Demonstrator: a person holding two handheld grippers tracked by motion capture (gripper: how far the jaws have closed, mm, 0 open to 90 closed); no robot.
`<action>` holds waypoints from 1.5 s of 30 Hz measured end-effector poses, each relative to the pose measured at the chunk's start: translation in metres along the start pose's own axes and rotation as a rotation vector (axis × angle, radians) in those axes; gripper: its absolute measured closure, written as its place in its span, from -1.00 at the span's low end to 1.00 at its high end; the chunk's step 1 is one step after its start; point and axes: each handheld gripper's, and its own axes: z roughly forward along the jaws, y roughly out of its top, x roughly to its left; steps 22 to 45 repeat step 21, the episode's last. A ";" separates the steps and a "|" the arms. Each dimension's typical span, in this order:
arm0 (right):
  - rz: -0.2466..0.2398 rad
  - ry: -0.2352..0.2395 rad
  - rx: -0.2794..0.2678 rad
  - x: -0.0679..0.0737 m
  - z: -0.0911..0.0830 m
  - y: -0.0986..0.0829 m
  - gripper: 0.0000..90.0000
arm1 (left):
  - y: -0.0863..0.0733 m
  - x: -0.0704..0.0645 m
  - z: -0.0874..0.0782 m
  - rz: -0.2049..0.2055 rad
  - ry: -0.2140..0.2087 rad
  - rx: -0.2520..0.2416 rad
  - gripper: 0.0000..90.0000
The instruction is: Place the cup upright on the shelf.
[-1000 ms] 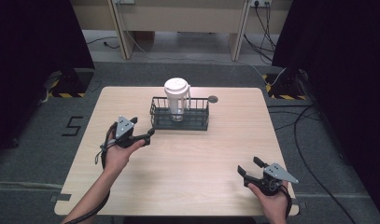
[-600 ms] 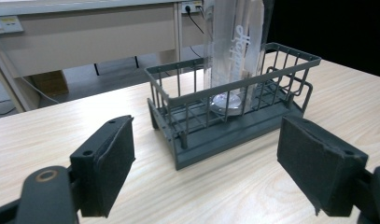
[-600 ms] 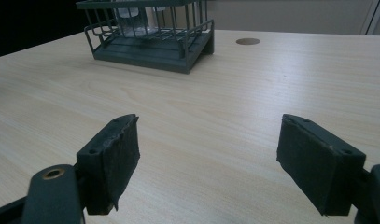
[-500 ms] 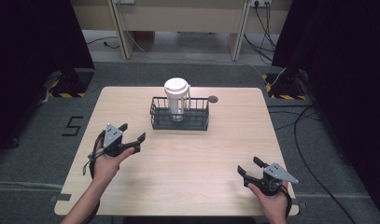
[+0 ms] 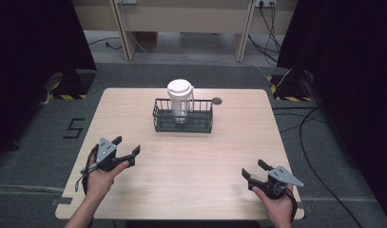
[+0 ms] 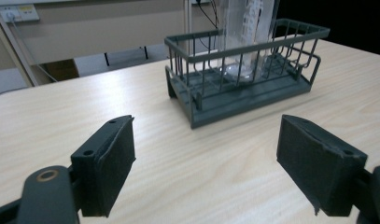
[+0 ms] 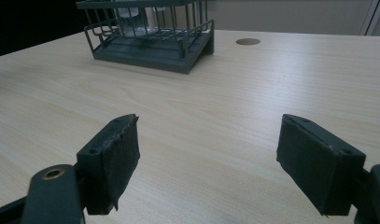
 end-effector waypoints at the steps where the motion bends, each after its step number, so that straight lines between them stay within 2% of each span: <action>1: 0.000 0.000 -0.001 0.000 0.000 0.000 -0.52 | -0.003 0.001 -0.001 0.000 0.002 0.005 -0.58; 9: -0.004 -0.002 -0.001 -0.001 0.000 0.000 -0.52 | -0.022 0.004 -0.010 -0.024 0.017 0.032 -0.56; 13: 0.003 -0.001 -0.002 0.000 0.000 0.000 -0.52 | -0.027 0.005 -0.011 -0.013 0.033 0.034 -0.56; 14: -0.001 -0.001 -0.001 -0.001 0.000 0.000 -0.52 | -0.030 0.004 -0.012 -0.028 0.034 0.029 -0.56; 21: -0.004 0.006 -0.003 -0.001 0.000 0.000 -0.53 | -0.039 0.000 -0.016 -0.059 0.031 0.016 -0.57; 45: -0.004 0.006 -0.003 -0.001 0.000 0.000 -0.53 | -0.039 0.000 -0.016 -0.059 0.031 0.016 -0.57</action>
